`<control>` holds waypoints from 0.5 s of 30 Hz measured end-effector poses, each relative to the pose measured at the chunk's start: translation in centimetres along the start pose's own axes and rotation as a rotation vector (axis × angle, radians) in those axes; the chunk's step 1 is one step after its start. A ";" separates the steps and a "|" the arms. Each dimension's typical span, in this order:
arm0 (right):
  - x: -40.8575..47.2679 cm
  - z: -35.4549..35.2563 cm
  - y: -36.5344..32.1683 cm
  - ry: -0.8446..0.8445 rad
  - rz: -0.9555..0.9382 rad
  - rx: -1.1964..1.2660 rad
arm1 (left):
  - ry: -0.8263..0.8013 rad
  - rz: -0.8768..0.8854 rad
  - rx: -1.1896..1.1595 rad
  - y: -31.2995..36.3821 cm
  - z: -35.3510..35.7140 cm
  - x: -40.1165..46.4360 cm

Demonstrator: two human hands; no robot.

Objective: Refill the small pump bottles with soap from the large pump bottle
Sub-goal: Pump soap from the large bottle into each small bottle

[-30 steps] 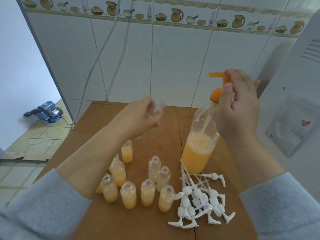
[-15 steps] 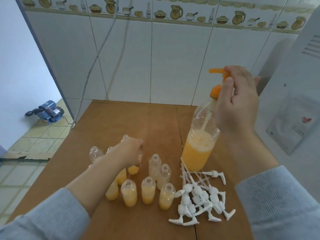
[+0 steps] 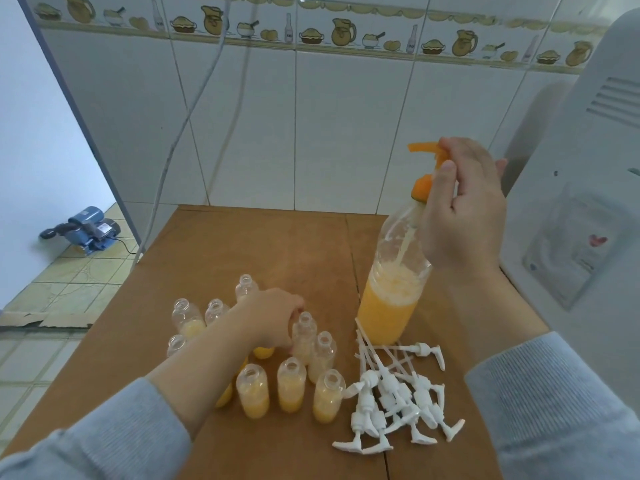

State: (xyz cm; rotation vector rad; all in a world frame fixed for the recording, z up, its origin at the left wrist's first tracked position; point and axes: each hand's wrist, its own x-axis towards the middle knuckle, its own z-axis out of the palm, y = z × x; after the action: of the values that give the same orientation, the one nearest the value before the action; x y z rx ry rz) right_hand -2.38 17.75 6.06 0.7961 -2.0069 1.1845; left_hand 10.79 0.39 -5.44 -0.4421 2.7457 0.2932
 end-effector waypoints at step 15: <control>0.2 -0.3 0.7 -0.045 -0.053 -0.052 | 0.138 -0.013 -0.249 0.0 -1.5 -0.3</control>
State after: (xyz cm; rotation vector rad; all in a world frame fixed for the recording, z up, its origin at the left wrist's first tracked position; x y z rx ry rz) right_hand -3.00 18.26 6.00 0.8512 -2.0320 1.0895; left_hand 10.59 0.06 -3.96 -0.5636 2.8499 0.6283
